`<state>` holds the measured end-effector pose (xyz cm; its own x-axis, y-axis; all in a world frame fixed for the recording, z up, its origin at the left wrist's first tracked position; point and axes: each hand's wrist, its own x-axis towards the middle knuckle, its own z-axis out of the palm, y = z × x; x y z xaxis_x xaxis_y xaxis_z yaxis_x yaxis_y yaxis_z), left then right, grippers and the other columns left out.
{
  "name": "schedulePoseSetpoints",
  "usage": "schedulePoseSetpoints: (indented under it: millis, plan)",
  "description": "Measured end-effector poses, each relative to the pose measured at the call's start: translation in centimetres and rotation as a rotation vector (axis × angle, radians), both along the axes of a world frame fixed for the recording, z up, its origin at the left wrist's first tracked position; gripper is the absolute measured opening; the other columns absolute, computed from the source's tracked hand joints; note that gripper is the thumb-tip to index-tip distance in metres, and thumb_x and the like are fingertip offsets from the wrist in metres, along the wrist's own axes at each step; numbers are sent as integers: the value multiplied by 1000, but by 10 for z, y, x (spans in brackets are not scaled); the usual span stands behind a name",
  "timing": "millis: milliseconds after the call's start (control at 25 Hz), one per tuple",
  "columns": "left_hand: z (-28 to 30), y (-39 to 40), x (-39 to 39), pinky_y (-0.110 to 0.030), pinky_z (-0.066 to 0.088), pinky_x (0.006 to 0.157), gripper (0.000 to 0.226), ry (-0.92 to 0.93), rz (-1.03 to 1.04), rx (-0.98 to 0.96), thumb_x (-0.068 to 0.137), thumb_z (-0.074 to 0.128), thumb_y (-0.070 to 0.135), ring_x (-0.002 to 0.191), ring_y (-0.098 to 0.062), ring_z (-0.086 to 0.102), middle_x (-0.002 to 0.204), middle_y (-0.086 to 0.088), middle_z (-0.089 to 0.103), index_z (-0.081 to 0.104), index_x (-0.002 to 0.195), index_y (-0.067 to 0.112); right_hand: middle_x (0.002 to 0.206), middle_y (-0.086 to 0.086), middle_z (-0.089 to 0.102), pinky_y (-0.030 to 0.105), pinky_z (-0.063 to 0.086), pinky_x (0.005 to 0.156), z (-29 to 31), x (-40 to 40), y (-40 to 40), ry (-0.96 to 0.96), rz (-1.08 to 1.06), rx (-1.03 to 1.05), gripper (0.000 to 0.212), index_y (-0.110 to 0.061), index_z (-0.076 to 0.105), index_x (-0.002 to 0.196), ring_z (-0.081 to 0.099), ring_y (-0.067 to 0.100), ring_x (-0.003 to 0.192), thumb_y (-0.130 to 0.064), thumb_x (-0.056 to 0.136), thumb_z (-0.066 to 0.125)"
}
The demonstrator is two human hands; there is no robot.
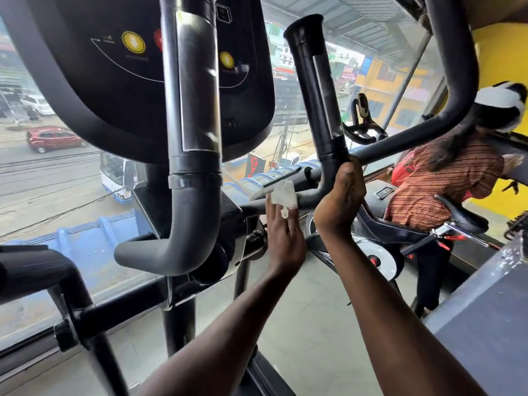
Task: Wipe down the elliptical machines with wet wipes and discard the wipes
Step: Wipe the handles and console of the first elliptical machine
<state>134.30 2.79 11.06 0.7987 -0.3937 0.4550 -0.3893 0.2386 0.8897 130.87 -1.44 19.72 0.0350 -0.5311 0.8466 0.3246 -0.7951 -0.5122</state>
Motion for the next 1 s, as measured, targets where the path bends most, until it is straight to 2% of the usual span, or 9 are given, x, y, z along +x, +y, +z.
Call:
schedulePoseSetpoints:
  millis: [80,200,280,400,520,720,880,960,1000]
  plan:
    - [-16,0,13,-28,10,121,55,-83,1,47,103,22,34,149,-18,16,158,-9,28,33,149,7,71,-28,52,5,30,65,-1,-1,0,0,4,-4,22,-12,48,83,42,-11,67,-20,93,31]
    - [-28,-6,54,-30,6,122,49,181,-54,210,106,22,24,149,-26,15,157,-18,26,32,147,0,71,-28,51,5,30,65,1,-1,2,10,13,-10,18,-14,45,83,41,-11,67,-20,93,30]
    - [-22,-6,56,-39,19,119,42,143,-40,223,104,24,14,140,-38,31,143,-23,44,49,134,-2,73,-29,52,5,31,65,2,-2,3,14,4,-5,20,-12,47,83,42,-12,67,-19,93,30]
    - [-1,-6,30,-33,31,108,47,17,-23,139,100,24,33,125,-24,42,123,-15,58,60,108,3,74,-30,53,4,31,67,0,-1,1,15,-21,3,27,-7,51,82,43,-13,69,-20,94,30]
    - [-2,-5,35,-33,33,106,54,-58,47,124,98,20,38,116,-21,44,116,-14,59,60,108,2,71,-27,52,4,30,66,1,-1,2,34,-37,32,35,0,53,80,43,-13,68,-23,93,30]
    - [5,6,55,-31,29,106,38,104,-26,345,101,28,9,129,-32,43,136,-21,51,54,127,-2,66,-15,44,8,32,62,3,-4,5,43,-45,34,43,6,54,83,43,-11,66,-27,94,29]
    - [24,24,22,-46,45,85,27,180,18,212,99,41,22,96,-39,59,105,-24,65,63,96,7,67,-21,50,24,31,59,6,-5,10,107,8,93,29,-12,50,85,42,-8,64,-32,92,29]
    - [43,41,2,-41,43,66,23,200,-42,94,95,47,23,69,-29,53,77,-16,66,63,79,17,75,-19,51,28,34,64,11,-13,13,153,37,136,28,-17,51,92,44,-4,69,-35,93,30]
    - [55,49,-8,-37,40,61,23,218,-65,35,93,48,17,65,-23,48,64,-5,63,63,75,20,86,-16,52,29,39,71,10,-19,16,155,38,164,31,-15,55,100,46,2,77,-37,94,33]
